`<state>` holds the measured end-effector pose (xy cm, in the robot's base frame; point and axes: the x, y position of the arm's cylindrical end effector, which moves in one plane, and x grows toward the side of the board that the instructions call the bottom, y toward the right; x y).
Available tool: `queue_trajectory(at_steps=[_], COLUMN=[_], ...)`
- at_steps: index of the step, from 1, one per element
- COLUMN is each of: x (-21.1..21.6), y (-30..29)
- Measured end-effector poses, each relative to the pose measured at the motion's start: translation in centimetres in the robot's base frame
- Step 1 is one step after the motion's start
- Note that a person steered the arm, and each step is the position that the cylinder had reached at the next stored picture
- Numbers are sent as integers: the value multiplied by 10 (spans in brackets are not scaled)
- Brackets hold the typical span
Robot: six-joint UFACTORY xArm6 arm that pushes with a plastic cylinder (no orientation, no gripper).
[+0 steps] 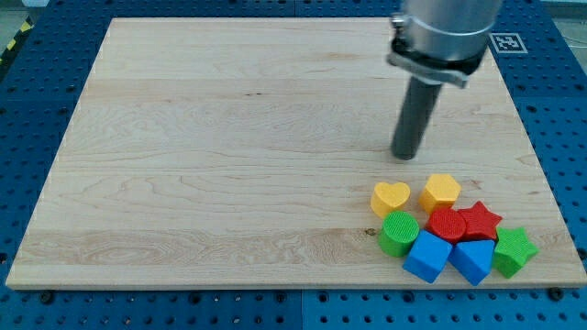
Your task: Push the yellow hexagon close to the yellow heart
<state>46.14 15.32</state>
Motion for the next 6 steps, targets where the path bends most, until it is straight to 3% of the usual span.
queue_trajectory(at_steps=[2,5,6], x=[8,69,69], y=[94,42,28])
